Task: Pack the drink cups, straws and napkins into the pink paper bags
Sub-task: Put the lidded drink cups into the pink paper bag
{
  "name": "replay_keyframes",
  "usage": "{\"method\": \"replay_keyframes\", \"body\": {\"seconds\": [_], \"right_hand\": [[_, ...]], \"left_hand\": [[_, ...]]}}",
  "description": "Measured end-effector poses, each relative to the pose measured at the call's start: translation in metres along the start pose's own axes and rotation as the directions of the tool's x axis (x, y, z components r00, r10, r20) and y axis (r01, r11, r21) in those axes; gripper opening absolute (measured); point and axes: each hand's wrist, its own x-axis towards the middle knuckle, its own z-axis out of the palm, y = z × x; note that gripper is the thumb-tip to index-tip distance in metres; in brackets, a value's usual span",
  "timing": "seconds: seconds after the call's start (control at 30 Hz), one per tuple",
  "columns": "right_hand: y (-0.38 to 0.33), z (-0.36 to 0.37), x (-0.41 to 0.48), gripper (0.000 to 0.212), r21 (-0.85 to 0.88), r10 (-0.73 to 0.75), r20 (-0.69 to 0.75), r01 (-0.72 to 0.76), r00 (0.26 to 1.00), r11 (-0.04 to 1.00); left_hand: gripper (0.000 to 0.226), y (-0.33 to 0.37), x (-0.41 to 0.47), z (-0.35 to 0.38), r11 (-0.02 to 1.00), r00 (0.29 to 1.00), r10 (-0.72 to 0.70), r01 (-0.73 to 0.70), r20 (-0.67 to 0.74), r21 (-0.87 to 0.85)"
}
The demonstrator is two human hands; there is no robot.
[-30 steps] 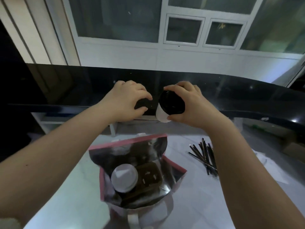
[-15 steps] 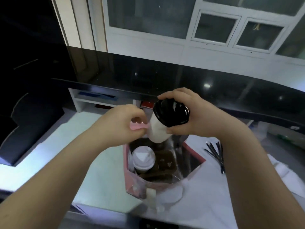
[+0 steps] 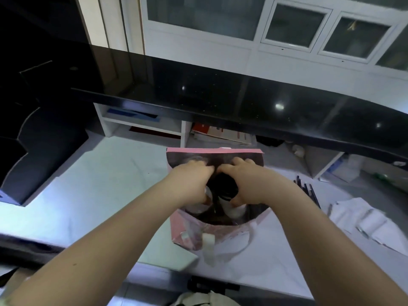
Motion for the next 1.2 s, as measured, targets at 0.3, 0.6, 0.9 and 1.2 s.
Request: {"method": "replay_keyframes", "body": {"seconds": [0.3, 0.6, 0.9, 1.2], "right_hand": [[0.04, 0.02, 0.025, 0.096, -0.088, 0.211, 0.082, -0.204, 0.974, 0.975], [0.032, 0.044, 0.045, 0.099, 0.024, 0.061, 0.132, -0.064, 0.989, 0.998], [0.031, 0.087, 0.046, 0.088, -0.074, 0.003, 0.199, 0.012, 0.98, 0.997], [0.034, 0.096, 0.044, 0.091, -0.126, -0.001, 0.313, 0.043, 0.95, 0.991]], "left_hand": [[0.119, -0.003, -0.009, 0.015, 0.963, 0.995, -0.057, 0.032, 0.086, 0.268], [0.13, 0.001, -0.002, 0.017, 0.959, 1.0, -0.018, 0.013, 0.017, 0.282], [0.118, -0.001, -0.004, 0.018, 0.961, 0.999, 0.018, -0.007, -0.04, 0.275], [0.097, -0.003, -0.014, 0.013, 0.984, 0.996, 0.043, -0.029, -0.078, 0.177]]}}
